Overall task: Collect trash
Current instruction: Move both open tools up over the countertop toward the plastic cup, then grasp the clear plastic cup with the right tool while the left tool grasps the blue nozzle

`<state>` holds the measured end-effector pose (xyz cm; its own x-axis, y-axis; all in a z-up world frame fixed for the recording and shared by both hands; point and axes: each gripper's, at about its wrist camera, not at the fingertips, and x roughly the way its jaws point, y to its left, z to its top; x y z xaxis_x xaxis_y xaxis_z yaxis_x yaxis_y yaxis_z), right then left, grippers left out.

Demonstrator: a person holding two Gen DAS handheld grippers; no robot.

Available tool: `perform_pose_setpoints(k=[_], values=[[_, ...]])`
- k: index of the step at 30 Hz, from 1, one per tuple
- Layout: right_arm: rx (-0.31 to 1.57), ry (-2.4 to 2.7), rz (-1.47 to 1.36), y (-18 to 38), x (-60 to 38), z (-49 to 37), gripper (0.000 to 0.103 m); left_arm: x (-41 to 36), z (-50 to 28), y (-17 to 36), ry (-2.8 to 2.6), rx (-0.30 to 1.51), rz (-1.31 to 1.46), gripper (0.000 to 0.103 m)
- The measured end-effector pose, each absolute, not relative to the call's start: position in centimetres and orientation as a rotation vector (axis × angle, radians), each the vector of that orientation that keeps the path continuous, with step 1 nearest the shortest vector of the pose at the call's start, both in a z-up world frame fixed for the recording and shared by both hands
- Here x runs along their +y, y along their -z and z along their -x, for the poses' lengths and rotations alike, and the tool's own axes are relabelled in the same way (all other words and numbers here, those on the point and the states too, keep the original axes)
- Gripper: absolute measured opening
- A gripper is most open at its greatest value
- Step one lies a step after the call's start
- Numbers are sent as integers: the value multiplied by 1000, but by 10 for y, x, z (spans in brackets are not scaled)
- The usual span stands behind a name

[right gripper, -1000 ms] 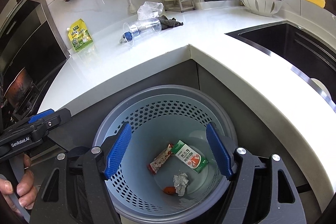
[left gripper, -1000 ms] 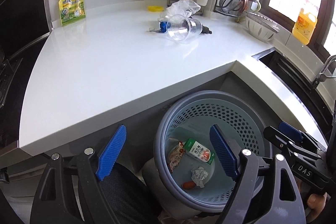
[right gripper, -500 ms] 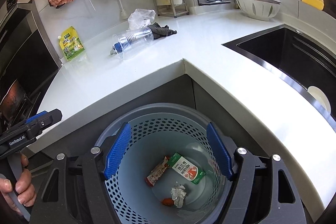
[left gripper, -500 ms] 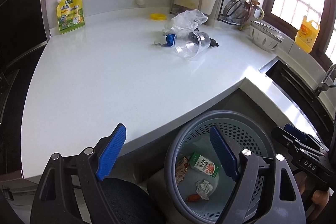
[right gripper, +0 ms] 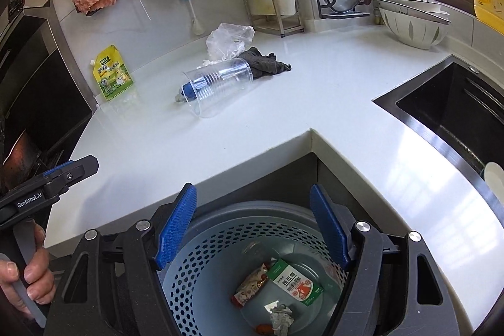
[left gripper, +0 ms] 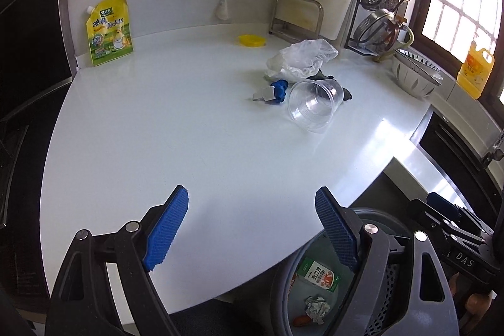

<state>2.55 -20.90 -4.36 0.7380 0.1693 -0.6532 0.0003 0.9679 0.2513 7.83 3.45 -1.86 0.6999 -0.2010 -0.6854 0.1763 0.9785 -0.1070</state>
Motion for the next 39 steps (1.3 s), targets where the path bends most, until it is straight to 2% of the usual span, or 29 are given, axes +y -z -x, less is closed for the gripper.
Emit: perform_pose_setpoints(k=[23, 39], values=[[710, -140, -227, 39, -180, -116, 72, 44, -157, 26, 167, 767, 21, 82], [731, -39, -232, 46, -156, -183, 74, 47, -173, 34, 151, 776, 32, 82]])
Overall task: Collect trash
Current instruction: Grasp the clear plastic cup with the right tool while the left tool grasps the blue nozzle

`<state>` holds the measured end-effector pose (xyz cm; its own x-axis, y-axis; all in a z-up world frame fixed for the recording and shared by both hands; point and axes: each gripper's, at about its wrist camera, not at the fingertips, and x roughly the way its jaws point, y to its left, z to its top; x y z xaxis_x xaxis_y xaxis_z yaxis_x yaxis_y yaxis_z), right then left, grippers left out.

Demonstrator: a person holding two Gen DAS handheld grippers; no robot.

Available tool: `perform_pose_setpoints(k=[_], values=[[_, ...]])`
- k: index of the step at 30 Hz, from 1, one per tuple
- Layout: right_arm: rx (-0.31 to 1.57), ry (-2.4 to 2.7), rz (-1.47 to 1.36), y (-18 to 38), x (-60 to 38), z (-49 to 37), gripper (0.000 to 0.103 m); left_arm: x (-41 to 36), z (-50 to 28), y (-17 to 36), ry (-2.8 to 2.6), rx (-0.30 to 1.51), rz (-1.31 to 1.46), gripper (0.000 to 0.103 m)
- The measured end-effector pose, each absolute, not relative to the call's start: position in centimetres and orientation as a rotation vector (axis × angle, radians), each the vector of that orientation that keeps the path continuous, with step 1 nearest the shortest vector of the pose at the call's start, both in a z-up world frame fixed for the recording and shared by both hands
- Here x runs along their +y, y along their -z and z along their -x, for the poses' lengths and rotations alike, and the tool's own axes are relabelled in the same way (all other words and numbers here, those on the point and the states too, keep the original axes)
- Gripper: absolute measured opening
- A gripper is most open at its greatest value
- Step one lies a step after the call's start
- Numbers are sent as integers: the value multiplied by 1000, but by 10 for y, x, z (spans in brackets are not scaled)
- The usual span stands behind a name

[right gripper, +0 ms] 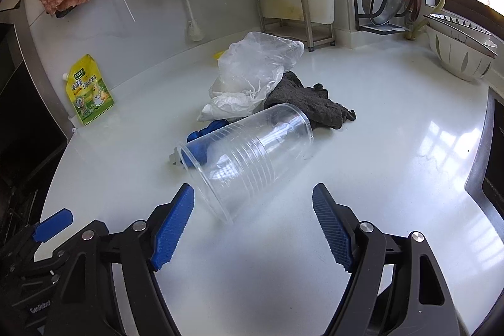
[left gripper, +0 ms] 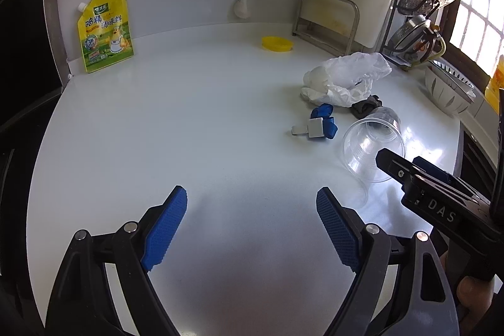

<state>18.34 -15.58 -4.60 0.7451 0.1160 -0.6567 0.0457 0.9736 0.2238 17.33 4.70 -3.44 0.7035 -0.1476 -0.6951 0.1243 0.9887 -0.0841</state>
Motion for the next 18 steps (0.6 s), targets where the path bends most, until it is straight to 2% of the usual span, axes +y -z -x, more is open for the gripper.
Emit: perform_pose_setpoints(k=[12, 18], values=[[736, 114, -228, 55, -166, -201, 74, 37, -174, 37, 158, 784, 32, 82], [736, 119, -226, 54, -174, -208, 54, 34, -176, 33, 159, 782, 35, 82]])
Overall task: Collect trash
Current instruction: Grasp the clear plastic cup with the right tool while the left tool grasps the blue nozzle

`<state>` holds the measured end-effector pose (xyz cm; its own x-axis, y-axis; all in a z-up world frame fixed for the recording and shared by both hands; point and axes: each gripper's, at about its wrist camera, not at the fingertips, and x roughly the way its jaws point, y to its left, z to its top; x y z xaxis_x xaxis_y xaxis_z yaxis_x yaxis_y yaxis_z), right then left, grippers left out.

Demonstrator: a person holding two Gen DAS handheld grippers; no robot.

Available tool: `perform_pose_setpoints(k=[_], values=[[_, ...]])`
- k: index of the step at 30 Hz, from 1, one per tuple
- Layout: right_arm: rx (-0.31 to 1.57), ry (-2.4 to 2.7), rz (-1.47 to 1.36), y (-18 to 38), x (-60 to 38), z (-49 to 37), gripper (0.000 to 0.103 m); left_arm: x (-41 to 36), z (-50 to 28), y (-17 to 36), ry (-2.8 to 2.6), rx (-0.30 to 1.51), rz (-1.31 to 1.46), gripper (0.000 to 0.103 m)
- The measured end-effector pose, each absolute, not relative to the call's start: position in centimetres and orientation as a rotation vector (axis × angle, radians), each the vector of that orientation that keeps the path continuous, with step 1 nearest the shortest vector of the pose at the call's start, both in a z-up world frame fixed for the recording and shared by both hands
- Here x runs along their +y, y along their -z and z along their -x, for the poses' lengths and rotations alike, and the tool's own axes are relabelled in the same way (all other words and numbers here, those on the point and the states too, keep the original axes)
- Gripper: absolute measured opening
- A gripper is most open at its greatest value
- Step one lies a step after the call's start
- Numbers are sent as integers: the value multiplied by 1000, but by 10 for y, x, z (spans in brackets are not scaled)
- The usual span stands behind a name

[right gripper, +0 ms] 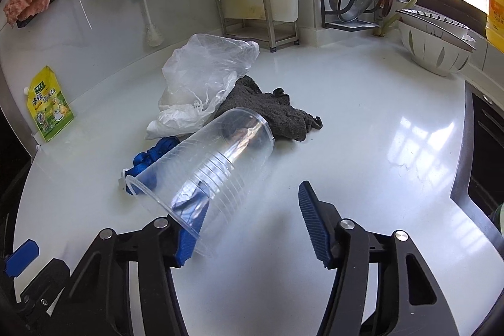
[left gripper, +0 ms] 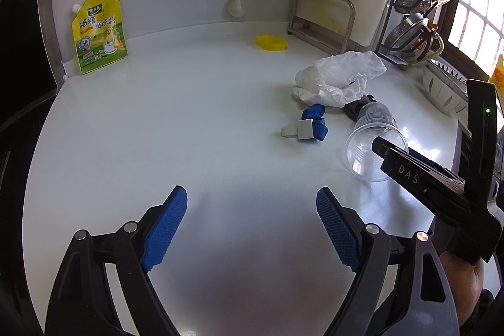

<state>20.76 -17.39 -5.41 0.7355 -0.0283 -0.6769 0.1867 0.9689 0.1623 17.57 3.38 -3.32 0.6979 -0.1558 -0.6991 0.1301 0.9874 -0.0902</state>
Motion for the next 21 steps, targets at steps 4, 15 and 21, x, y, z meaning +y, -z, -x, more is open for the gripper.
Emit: perform_pose_setpoints(k=[4, 15, 21], values=[[759, 74, -251, 56, -182, -214, 19, 30, -178, 31, 155, 780, 33, 82], [666, -33, -381, 53, -214, -191, 5, 6, -192, 27, 174, 777, 26, 82], [651, -18, -426, 50, -241, -174, 5, -11, -210, 27, 186, 789, 37, 82]])
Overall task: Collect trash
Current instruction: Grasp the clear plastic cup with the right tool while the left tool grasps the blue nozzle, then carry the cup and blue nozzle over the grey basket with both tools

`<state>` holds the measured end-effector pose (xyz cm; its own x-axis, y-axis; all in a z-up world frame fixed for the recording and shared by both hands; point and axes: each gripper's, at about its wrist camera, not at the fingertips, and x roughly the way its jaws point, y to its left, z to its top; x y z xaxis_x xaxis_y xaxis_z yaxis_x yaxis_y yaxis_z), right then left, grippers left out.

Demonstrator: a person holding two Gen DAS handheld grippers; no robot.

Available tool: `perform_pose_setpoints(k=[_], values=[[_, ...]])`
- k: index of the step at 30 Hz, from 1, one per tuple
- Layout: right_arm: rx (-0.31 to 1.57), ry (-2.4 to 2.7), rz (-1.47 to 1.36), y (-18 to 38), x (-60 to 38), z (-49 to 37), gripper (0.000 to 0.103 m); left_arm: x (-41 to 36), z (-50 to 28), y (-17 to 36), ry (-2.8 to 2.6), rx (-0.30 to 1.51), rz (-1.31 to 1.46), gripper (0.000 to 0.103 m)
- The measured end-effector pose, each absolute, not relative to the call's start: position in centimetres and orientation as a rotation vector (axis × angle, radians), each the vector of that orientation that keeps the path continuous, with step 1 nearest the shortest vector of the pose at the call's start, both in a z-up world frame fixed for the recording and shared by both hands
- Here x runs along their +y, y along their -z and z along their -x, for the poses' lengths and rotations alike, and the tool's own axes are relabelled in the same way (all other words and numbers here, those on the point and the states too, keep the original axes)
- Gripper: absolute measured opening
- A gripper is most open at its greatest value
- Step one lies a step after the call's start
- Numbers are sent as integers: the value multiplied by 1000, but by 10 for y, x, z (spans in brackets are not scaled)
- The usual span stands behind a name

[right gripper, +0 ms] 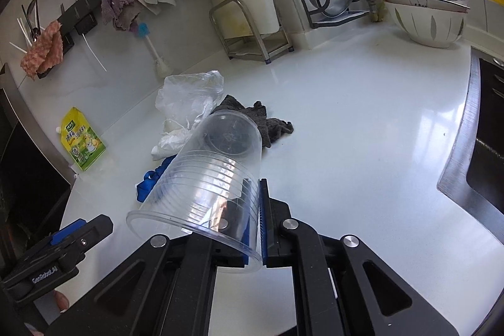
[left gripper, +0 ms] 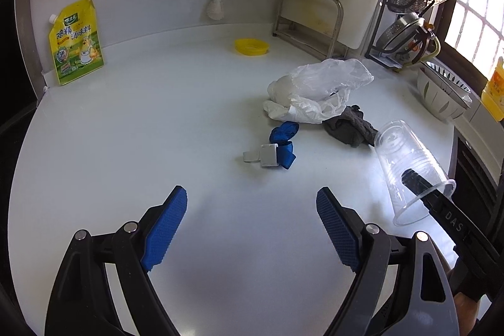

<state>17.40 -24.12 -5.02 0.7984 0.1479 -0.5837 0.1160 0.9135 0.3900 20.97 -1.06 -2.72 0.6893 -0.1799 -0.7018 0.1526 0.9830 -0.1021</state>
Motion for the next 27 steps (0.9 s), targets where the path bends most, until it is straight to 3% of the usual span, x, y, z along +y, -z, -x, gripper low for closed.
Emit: perform_pose_setpoints(k=[15, 19, 23, 27], values=[[634, -55, -461, 52, -273, -146, 5, -49, -269, 48, 106, 855, 12, 80], [644, -64, -473, 57, -276, -144, 5, -55, -277, 52, 94, 875, -3, 63], [650, -64, -479, 59, -278, -142, 5, -57, -279, 55, 110, 893, -7, 22], [647, -59, -481, 58, -279, -137, 5, -54, -272, 54, 139, 901, 24, 15]])
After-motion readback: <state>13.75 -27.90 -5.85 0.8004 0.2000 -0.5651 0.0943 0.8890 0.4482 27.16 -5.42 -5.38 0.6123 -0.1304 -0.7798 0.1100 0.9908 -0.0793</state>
